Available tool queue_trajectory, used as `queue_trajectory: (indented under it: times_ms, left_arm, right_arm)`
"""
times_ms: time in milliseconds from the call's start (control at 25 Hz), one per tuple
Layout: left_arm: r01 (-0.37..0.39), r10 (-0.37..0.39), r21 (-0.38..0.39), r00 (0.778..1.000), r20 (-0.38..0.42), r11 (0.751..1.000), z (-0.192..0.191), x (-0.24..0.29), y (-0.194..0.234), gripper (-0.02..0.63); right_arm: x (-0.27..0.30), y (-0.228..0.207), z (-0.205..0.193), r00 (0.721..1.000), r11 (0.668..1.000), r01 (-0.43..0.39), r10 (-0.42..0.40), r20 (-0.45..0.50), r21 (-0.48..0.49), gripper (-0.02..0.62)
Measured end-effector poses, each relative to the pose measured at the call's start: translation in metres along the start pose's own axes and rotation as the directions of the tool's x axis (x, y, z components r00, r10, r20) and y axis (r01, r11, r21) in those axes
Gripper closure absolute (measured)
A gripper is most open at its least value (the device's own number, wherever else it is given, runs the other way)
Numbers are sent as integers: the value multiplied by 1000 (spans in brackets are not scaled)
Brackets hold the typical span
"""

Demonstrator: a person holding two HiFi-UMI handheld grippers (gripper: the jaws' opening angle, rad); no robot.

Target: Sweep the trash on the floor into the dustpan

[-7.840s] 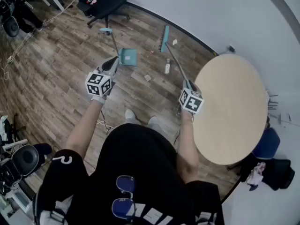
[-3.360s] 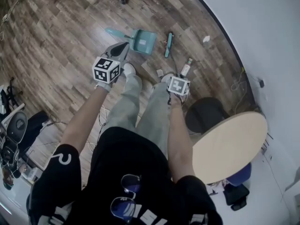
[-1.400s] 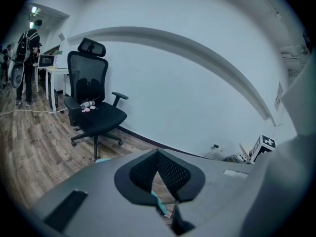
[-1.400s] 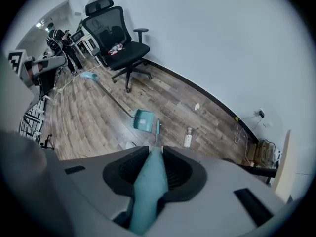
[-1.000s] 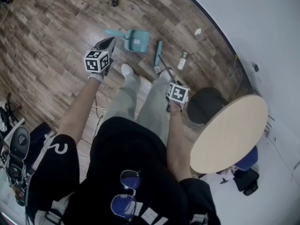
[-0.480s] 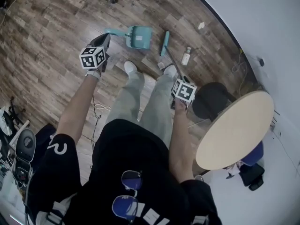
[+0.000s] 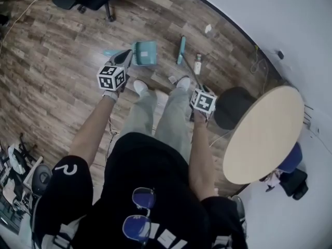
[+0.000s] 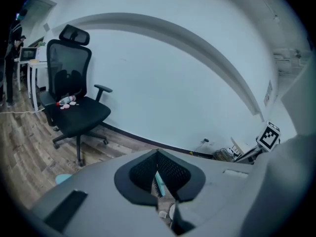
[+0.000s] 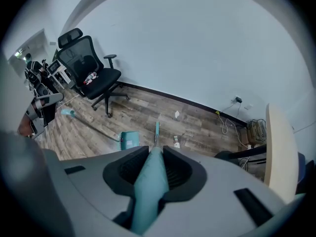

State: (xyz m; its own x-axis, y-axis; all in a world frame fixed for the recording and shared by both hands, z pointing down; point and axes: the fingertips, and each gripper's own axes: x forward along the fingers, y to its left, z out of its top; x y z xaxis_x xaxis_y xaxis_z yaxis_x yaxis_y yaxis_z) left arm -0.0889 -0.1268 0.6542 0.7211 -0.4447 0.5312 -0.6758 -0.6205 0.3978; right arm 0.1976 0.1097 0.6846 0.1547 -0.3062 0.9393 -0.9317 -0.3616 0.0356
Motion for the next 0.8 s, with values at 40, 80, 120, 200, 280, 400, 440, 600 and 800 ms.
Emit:
queue_trajectory:
  times_ms: [40, 80, 120, 200, 280, 400, 440, 600, 800]
  left_arm:
    - [17, -17, 17, 1000, -2, 1000, 6, 4, -14, 607]
    - [32, -32, 32, 999, -5, 999, 11, 8, -26, 607]
    - [45, -45, 45, 999, -7, 998, 17, 12, -38, 607]
    - [65, -64, 64, 998, -9, 996, 29, 21, -59, 607]
    - [78, -78, 79, 997, -8, 994, 41, 32, -78, 607]
    - [92, -92, 103, 996, -7, 990, 56, 52, -102, 607]
    - [95, -95, 111, 995, -8, 989, 61, 59, -109, 607]
    - [99, -99, 133, 995, -12, 986, 77, 89, -139, 607]
    - [87, -88, 125, 996, 1, 988, 97, 148, -171, 607]
  right_arm:
    - [-4, -6, 4, 1000, 1000, -6, 6, 2, 13, 511]
    - [-9, -11, 7, 1000, 999, -14, 14, 3, 28, 511]
    - [-13, -16, 12, 1000, 999, -23, 23, 8, 43, 511]
    - [-18, -27, 21, 999, 997, -41, 39, 18, 71, 511]
    - [-21, -44, 33, 999, 996, -37, 34, 37, 80, 511]
    - [-20, -68, 58, 996, 996, -50, 44, 73, 80, 511]
    - [-19, -76, 65, 996, 995, -55, 49, 77, 82, 511]
    - [-10, -117, 93, 996, 996, -53, 47, 77, 77, 511]
    - [19, -182, 145, 995, 998, -41, 35, 96, 57, 511]
